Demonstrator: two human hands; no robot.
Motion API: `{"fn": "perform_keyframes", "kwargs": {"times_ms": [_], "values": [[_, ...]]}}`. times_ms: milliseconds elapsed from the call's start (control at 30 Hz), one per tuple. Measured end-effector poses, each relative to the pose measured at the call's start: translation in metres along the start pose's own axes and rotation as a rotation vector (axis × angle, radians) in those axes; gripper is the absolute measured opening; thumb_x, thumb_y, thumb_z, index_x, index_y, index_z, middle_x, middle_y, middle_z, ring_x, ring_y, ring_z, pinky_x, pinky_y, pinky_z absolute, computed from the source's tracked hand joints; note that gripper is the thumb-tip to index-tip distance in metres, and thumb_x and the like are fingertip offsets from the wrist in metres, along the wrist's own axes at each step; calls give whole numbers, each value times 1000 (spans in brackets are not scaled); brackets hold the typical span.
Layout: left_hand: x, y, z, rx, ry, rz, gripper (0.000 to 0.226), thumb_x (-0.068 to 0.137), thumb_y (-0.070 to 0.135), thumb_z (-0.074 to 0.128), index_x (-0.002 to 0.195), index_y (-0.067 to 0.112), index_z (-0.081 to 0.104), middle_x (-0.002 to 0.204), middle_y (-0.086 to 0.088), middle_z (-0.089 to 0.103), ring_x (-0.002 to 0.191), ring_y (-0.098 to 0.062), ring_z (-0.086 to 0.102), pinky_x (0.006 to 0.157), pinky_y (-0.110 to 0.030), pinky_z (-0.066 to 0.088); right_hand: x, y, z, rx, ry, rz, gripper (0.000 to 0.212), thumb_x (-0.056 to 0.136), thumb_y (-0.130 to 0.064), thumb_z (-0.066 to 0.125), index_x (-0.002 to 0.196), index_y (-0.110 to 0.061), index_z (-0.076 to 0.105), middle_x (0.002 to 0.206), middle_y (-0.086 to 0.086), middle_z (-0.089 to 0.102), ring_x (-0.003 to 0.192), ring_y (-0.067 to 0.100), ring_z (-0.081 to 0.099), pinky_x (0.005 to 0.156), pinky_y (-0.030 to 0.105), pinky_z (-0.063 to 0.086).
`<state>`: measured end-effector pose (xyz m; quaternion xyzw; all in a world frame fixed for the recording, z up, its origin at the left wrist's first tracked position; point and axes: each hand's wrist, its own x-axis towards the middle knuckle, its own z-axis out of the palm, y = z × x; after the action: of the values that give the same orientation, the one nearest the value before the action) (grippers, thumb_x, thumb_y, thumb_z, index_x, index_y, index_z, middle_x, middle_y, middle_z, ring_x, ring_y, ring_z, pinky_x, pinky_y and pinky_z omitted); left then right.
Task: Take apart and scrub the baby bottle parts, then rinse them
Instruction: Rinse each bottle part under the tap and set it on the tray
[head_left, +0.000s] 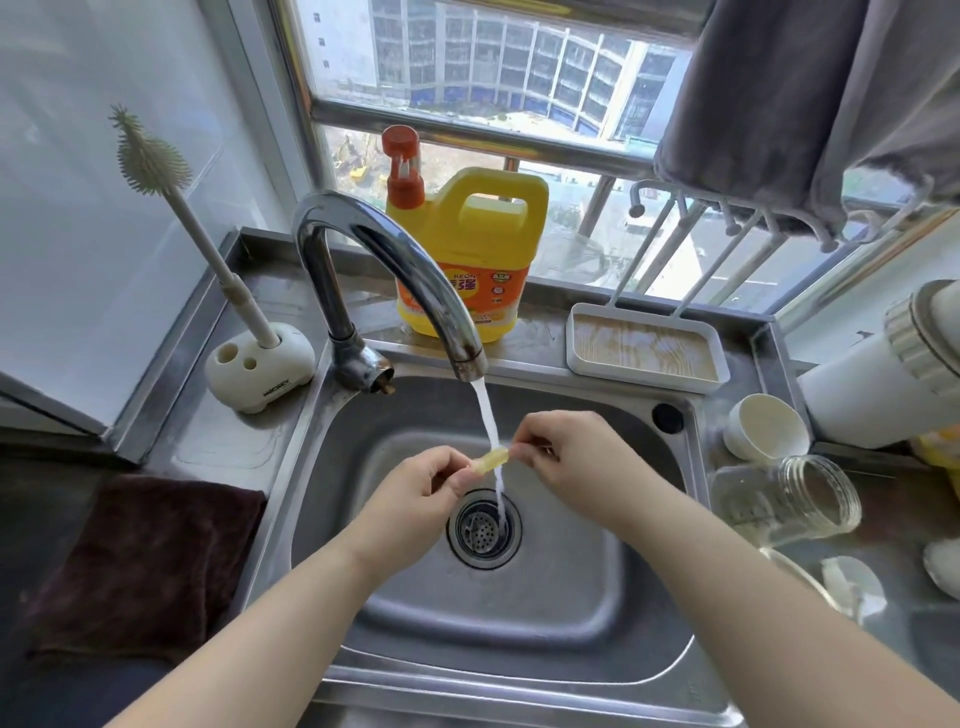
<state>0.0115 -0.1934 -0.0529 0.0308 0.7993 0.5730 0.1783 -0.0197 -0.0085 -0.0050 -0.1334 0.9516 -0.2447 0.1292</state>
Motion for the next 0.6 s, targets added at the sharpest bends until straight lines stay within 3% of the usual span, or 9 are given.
{"fn": "perform_keyframes", "kwargs": {"times_ms": [100, 233, 300, 433, 600], "values": [[-2, -4, -6, 14, 14, -8, 11, 94, 20, 56, 85, 15, 61, 62, 10, 48, 54, -5, 38, 54, -20, 34, 5, 5, -3, 57, 6, 27, 14, 92, -19, 56, 91, -14, 69, 75, -12, 56, 69, 6, 49, 59, 11, 34], [0, -8, -9, 31, -12, -25, 15, 92, 13, 57, 79, 20, 56, 66, 6, 54, 58, -11, 46, 59, -30, 42, 7, 1, 6, 39, -53, 0, 10, 88, -21, 60, 88, -21, 71, 70, -14, 57, 68, 8, 52, 65, 24, 42], [1, -9, -8, 27, -16, -38, 15, 94, 15, 55, 80, 22, 54, 64, 8, 56, 53, -9, 44, 54, -27, 40, 10, 4, 3, 35, -17, 54, 8, 86, -30, 64, 84, -25, 70, 73, -12, 63, 72, 11, 57, 69, 28, 47], [0, -9, -3, 130, -27, -26, 17, 99, 25, 43, 85, 23, 53, 53, 14, 45, 48, -3, 37, 52, -21, 30, 8, -2, 4, 15, -80, 18, 7, 86, -28, 62, 83, -26, 68, 68, -15, 57, 69, 10, 54, 69, 28, 48], [0, -4, -3, 122, -34, -4, 22, 100, 19, 43, 86, 23, 59, 59, 19, 50, 57, 8, 47, 57, -14, 34, 8, 1, 1, -15, -10, 55, 7, 89, -30, 59, 86, -28, 65, 71, -16, 57, 69, 8, 50, 65, 25, 38]]}}
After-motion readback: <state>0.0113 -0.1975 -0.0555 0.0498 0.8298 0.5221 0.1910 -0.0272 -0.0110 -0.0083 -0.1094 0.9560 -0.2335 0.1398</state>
